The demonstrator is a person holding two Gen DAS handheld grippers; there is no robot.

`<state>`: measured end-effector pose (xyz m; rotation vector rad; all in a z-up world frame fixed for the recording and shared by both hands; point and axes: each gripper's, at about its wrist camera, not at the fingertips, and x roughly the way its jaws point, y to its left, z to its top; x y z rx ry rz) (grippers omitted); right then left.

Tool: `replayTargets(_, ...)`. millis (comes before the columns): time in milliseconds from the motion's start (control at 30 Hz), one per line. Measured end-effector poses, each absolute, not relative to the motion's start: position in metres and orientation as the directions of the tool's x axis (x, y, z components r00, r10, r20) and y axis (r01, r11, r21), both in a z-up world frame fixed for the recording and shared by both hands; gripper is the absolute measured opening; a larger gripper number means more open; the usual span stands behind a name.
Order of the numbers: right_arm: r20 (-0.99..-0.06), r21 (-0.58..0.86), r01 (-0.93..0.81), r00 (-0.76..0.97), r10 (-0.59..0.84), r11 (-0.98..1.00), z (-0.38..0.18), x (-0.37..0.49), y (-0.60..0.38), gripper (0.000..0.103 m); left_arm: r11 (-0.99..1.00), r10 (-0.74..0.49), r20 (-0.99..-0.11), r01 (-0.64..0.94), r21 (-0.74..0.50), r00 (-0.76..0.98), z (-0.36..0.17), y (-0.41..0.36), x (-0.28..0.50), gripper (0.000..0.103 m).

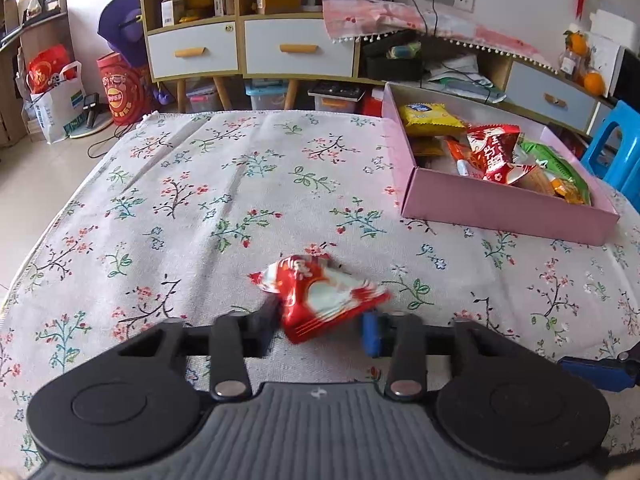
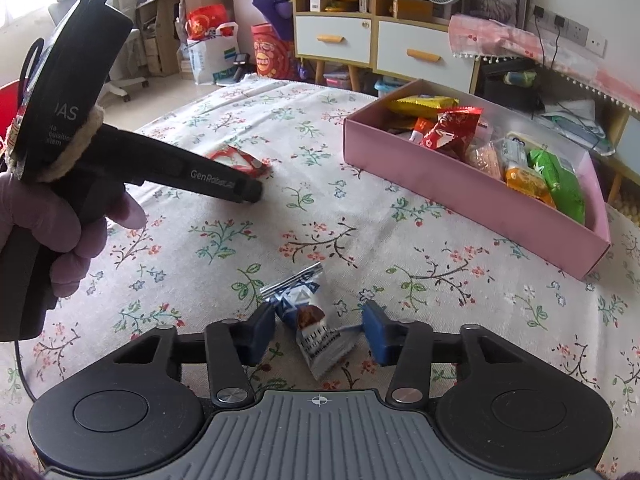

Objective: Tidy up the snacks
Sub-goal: 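Grasp the red-white candy pack with the left gripper while the right grasps the blue-white snack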

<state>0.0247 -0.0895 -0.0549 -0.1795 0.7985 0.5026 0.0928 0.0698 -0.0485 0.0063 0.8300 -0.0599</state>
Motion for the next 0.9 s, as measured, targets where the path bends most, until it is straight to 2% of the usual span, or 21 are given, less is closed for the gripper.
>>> replayTargets(33,-0.723,0.027,-0.499,0.589,0.361,0.866,-0.055,0.025,-0.089,0.039,0.998,-0.053,-0.738,0.056,-0.022,0.672,-0.048,0.07,0.093,0.032)
replayTargets(233,-0.712,0.021,-0.501,0.6,0.365,0.865,-0.049,0.026,-0.089,0.032,0.998,-0.06,-0.742,0.058,-0.029,0.667,-0.046,0.071,0.092,0.028)
replayTargets(900,-0.669,0.152,-0.373,0.643,0.373,0.915,-0.028,0.047,-0.129,0.031,0.988,-0.145,-0.721,0.141,-0.066,0.678,-0.034,0.057,0.087,0.026)
